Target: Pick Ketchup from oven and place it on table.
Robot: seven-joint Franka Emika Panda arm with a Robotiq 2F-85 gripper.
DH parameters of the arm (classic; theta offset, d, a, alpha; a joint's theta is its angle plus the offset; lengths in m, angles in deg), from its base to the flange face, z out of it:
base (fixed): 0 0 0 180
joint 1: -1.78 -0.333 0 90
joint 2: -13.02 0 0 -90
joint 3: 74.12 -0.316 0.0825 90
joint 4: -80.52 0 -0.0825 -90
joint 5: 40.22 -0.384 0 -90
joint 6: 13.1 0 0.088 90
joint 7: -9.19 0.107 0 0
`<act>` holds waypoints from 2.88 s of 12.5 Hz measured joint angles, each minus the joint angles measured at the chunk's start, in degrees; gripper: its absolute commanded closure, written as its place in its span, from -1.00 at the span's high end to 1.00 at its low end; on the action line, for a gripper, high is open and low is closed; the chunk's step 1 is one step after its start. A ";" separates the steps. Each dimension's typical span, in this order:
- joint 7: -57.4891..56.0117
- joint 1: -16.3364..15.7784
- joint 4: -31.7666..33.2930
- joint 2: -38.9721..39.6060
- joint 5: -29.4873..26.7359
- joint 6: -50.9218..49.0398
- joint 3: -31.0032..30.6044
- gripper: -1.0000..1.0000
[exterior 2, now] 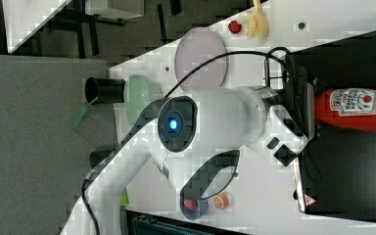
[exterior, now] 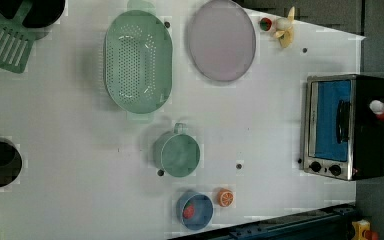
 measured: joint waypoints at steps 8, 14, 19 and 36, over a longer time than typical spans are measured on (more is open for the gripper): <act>-0.27 -3.09 -9.34 -13.78 7.29 -19.79 -4.25 0.27; -0.22 -10.41 -11.13 -22.25 8.95 -29.40 -17.43 0.27; 0.55 -15.15 -0.84 -22.30 9.65 -28.67 -26.85 0.27; 1.66 -12.11 28.87 -1.36 9.95 12.65 -26.12 1.00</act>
